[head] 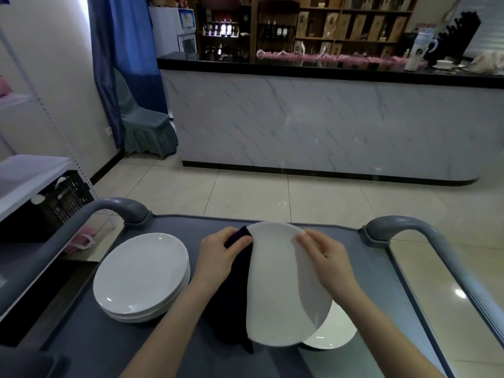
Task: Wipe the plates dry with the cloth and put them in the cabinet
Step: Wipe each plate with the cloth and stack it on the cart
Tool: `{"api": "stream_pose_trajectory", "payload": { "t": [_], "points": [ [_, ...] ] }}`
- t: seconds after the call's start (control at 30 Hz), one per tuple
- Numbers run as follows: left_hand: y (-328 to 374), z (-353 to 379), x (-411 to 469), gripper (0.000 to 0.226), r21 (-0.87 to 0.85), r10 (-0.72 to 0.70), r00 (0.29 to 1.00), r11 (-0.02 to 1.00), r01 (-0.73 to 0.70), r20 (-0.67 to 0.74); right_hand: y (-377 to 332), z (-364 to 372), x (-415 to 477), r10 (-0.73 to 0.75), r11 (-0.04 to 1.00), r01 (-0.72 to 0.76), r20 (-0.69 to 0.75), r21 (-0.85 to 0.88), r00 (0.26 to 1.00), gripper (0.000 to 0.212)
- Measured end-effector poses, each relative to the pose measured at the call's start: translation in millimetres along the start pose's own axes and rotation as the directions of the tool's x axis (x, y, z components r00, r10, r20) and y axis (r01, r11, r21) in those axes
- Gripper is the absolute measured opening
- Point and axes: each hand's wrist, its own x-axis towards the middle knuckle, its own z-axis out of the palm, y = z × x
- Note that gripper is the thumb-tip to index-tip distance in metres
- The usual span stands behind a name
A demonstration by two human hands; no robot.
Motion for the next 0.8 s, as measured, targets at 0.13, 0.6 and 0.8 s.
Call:
{"api": "stream_pose_trajectory", "payload": {
  "t": [0.13, 0.6, 0.8],
  "points": [
    [17, 7, 6, 0.021, 0.079, 0.121, 0.960, 0.986, -0.145, 0.253, -9, 5, 5, -0.066, 0.975, 0.113, 0.239, -0.190, 0.969, 0.017],
    [-11, 5, -12, 0.034, -0.294, -0.325, 0.923, 0.920, 0.258, -0.207, -4, 15, 0, 0.182, 0.969, -0.141, -0.201, 0.200, 0.963, 0.020],
    [8, -10, 4, 0.019, -0.048, -0.002, 0.999, 0.999, 0.005, 0.054, -19, -10, 29, -0.016, 0.985, 0.071, 0.332, -0.156, 0.943, 0.007]
  ]
}}
